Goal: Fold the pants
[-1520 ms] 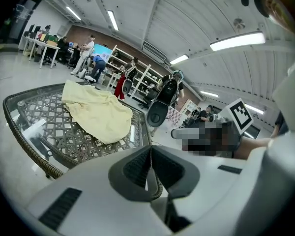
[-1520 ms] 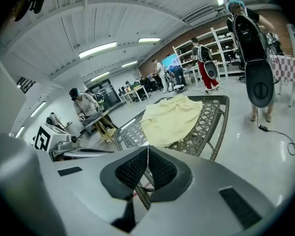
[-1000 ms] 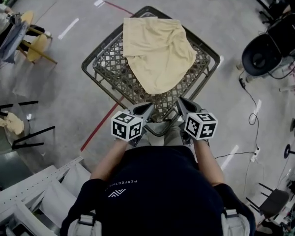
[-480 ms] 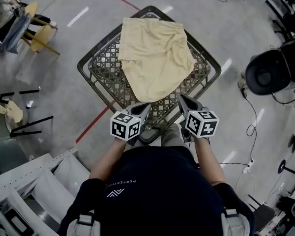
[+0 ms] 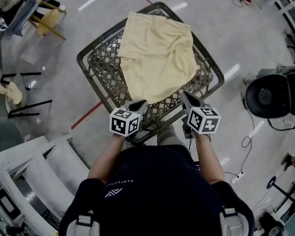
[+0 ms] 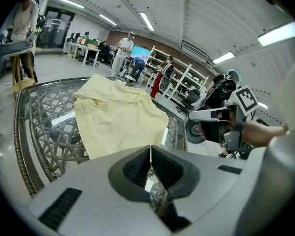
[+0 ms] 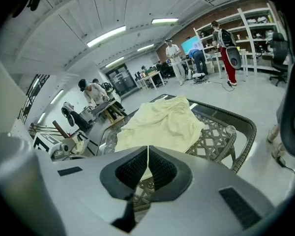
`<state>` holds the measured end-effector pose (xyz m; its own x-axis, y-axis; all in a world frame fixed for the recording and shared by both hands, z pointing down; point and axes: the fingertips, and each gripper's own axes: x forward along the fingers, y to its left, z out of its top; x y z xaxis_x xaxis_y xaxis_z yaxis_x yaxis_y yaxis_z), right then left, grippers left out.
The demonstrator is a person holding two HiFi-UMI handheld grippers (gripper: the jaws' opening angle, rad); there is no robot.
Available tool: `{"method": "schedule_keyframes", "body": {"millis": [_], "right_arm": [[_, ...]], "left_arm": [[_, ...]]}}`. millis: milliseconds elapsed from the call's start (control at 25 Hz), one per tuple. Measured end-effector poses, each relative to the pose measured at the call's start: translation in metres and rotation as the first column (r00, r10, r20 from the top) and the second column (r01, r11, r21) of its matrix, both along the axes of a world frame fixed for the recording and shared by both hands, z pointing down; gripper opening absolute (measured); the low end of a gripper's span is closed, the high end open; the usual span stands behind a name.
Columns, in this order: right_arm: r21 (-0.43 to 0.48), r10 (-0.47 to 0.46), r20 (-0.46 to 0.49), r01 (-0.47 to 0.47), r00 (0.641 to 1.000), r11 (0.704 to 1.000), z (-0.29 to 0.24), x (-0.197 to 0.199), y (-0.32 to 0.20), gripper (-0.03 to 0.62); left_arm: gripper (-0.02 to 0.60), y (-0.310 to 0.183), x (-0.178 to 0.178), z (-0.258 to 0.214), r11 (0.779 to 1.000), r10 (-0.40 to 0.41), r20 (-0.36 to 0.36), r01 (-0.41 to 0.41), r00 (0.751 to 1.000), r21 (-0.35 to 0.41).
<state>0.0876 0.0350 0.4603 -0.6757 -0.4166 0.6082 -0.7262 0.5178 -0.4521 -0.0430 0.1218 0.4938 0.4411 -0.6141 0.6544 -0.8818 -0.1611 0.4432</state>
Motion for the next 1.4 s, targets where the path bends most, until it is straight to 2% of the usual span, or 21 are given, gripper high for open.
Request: {"method": "schedule_keyframes", "body": {"millis": [440,600,720,1040,1280,1320,1400], "right_arm": [[-0.011,-0.105,-0.043,0.104,0.994,0.994,0.024,0.003,-0.037,0.037],[-0.017,-0.154,-0.040,0.154,0.987,0.988,0.030,0.003,-0.049,0.037],[-0.013,-0.203,-0.037,0.202,0.979,0.979,0.033,0.001,-0.057,0.037],[-0.001,-0.228,-0.093,0.229,0.969,0.974,0.050,0.005,-0.084,0.038],[-0.018,-0.257,-0.135,0.257,0.957,0.966,0.065,0.007,-0.093,0.044],[-0.023,-0.264,-0.139,0.263,0.955,0.965,0.068,0.007,-0.094,0.056],[-0.036,-0.277,-0.148,0.275,0.949,0.961,0.073,0.008,-0.096,0.133]], "left_arm": [[0.014,-0.013,-0.010,0.019,0.991,-0.118,0.069,0.123,0.991,-0.059],[0.074,-0.017,-0.007,0.022,0.986,-0.146,0.048,0.149,0.988,-0.073],[0.075,-0.018,-0.006,0.025,0.983,-0.161,0.053,0.165,0.986,-0.086],[0.107,-0.017,-0.009,0.038,0.971,-0.194,0.082,0.203,0.978,-0.127],[0.143,-0.016,-0.016,0.042,0.956,-0.245,0.120,0.260,0.962,-0.135],[0.144,-0.014,-0.018,0.043,0.953,-0.254,0.127,0.270,0.959,-0.136],[0.155,-0.011,-0.021,0.045,0.947,-0.271,0.131,0.289,0.954,-0.144]]}}
